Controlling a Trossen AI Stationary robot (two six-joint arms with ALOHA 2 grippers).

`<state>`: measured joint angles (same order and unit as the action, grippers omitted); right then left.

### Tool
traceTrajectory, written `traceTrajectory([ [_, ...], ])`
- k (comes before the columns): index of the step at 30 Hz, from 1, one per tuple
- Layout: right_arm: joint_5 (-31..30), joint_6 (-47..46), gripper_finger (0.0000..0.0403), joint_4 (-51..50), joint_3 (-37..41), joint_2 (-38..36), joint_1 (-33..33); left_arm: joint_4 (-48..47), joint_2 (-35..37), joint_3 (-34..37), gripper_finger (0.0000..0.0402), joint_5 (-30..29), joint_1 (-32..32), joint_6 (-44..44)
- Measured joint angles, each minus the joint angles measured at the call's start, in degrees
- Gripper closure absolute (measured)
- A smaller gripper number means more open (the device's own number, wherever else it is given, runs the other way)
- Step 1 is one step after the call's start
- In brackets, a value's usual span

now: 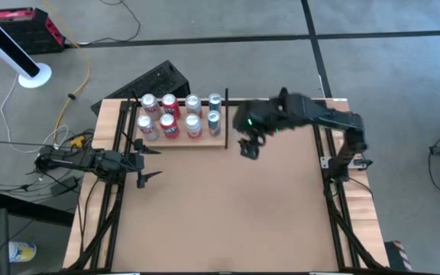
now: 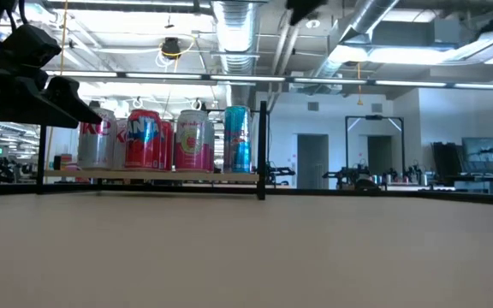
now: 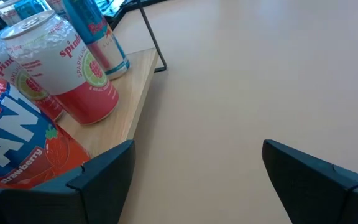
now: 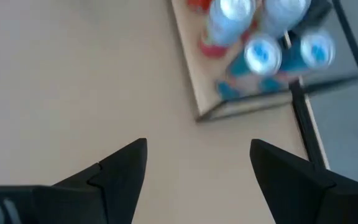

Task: Place canned beverage on shelf
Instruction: Return to Home Position

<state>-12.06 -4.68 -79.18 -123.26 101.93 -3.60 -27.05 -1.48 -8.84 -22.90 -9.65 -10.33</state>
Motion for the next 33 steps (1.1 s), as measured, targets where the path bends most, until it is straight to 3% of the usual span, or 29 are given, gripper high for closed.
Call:
traceTrajectory([
  [6, -16.2, -8.5, 0.0108, 19.6, 35.1, -19.1, 5.9, 0.0, 0.0, 0.0, 0.0065, 0.0, 0.0, 0.0],
  [11, -7.2, -9.1, 0.0115, 43.6, 63.3, -33.7, 4.6, 0.0, 0.0, 0.0, 0.0065, 0.0, 0.0, 0.0],
  [16, -0.1, -2.1, 0.0155, 69.5, 82.3, -46.2, 2.9, 0.0, 0.0, 0.0, 0.0065, 0.0, 0.0, 0.0],
  [20, 4.1, 2.9, 0.0237, 82.7, 92.8, -54.5, 1.3, 0.0, 0.0, 0.0, 0.0065, 0.0, 0.0, 0.0],
  [25, 7.4, 7.2, 0.037, 89.3, 99.5, -62.2, -0.5, 0.0, 0.0, 0.0, 0.0065, 0.0, 0.0, 0.0],
  [29, 12.7, 8.2, 0.0381, 94.3, 102.8, -65.7, -1.3, 0.0, 0.0, 0.0, 0.0065, 0.0, 0.0, 0.0],
  [33, 13.5, 8.2, 0.0382, 95.8, 106.2, -68.3, -2.2, 0.0, 0.0, 0.0, 0.0065, 0.0, 0.0, 0.0],
])
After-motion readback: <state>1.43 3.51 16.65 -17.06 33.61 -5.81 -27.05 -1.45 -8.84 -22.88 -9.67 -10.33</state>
